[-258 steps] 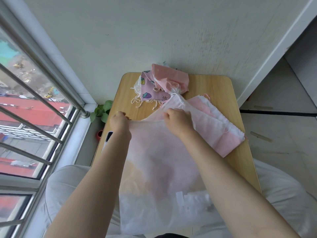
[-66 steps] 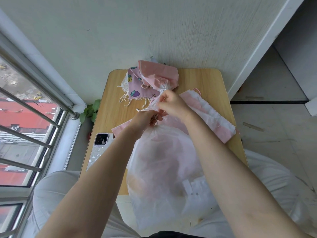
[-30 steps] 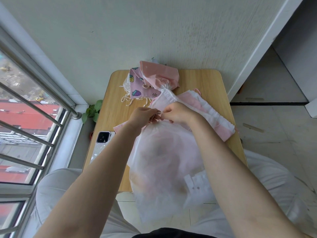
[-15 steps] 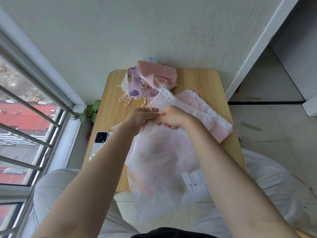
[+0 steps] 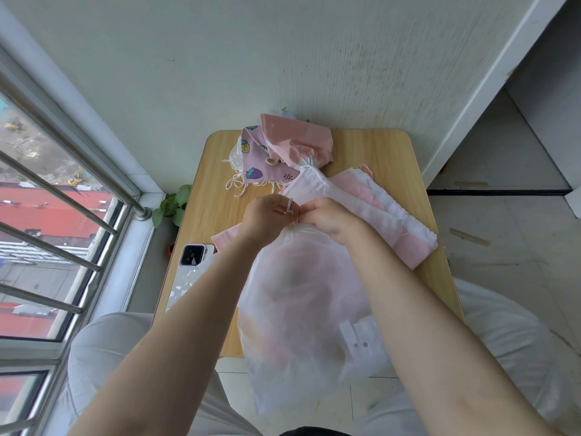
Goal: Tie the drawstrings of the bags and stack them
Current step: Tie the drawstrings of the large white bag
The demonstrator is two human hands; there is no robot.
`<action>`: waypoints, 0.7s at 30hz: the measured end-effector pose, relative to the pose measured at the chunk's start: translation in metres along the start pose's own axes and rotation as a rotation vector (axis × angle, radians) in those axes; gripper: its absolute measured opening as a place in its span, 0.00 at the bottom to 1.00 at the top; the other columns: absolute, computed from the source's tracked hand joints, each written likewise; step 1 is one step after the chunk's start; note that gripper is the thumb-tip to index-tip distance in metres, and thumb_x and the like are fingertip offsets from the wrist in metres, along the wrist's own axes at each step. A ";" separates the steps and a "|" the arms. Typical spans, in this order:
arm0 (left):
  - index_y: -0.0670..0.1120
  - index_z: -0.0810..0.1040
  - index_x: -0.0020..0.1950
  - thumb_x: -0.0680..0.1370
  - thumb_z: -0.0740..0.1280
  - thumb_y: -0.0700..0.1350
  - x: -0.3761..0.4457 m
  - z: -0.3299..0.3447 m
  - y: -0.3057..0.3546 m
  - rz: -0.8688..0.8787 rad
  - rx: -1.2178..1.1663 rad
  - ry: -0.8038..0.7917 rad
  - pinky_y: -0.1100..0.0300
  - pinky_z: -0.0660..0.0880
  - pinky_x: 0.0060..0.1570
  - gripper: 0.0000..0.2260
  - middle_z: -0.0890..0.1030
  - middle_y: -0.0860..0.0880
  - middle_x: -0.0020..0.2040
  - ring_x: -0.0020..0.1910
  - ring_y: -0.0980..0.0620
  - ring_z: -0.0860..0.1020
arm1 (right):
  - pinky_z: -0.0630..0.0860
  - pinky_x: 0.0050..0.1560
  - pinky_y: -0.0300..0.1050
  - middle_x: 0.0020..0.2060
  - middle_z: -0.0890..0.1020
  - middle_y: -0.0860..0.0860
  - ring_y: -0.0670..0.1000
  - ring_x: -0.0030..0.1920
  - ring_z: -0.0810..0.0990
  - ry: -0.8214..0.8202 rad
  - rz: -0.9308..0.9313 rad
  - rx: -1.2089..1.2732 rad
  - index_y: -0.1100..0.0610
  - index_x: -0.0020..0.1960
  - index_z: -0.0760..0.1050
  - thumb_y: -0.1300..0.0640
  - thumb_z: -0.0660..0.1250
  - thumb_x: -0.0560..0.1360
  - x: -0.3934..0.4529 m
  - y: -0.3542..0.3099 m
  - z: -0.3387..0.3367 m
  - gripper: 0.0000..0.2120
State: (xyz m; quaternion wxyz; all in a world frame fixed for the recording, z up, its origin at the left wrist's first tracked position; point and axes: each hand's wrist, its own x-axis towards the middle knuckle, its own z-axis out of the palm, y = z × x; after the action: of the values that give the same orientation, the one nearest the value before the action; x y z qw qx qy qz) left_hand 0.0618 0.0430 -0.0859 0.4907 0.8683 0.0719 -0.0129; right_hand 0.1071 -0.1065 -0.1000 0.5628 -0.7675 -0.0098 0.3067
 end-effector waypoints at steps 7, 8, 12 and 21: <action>0.46 0.85 0.46 0.71 0.74 0.36 0.001 0.011 -0.009 0.080 0.106 0.141 0.72 0.73 0.42 0.07 0.85 0.51 0.41 0.39 0.56 0.81 | 0.78 0.56 0.48 0.46 0.84 0.55 0.52 0.46 0.82 -0.032 0.059 0.075 0.62 0.54 0.82 0.61 0.74 0.72 0.001 -0.001 -0.005 0.12; 0.46 0.85 0.45 0.71 0.75 0.37 0.000 0.012 -0.009 0.085 0.101 0.155 0.75 0.71 0.39 0.06 0.84 0.52 0.40 0.37 0.59 0.80 | 0.78 0.55 0.48 0.46 0.84 0.55 0.52 0.46 0.82 -0.044 0.069 0.089 0.62 0.55 0.82 0.60 0.74 0.72 0.002 -0.001 -0.007 0.13; 0.49 0.85 0.43 0.70 0.76 0.39 -0.001 0.012 -0.008 0.057 0.094 0.175 0.74 0.68 0.36 0.05 0.82 0.53 0.37 0.34 0.61 0.76 | 0.77 0.53 0.46 0.43 0.83 0.55 0.52 0.45 0.81 -0.084 0.094 0.092 0.62 0.55 0.82 0.61 0.75 0.72 0.002 0.000 -0.008 0.13; 0.43 0.85 0.49 0.73 0.75 0.38 -0.003 0.004 -0.002 -0.202 -0.246 0.087 0.76 0.72 0.37 0.06 0.83 0.53 0.41 0.36 0.64 0.79 | 0.70 0.38 0.42 0.34 0.75 0.51 0.50 0.36 0.73 0.236 0.053 -0.144 0.56 0.40 0.75 0.62 0.63 0.71 0.001 0.002 -0.008 0.03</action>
State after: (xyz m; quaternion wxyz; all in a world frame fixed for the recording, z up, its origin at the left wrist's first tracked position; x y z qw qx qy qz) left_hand 0.0586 0.0397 -0.0894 0.5860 0.7897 0.1809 -0.0158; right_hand 0.1112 -0.1132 -0.1006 0.4953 -0.8366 0.0548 0.2273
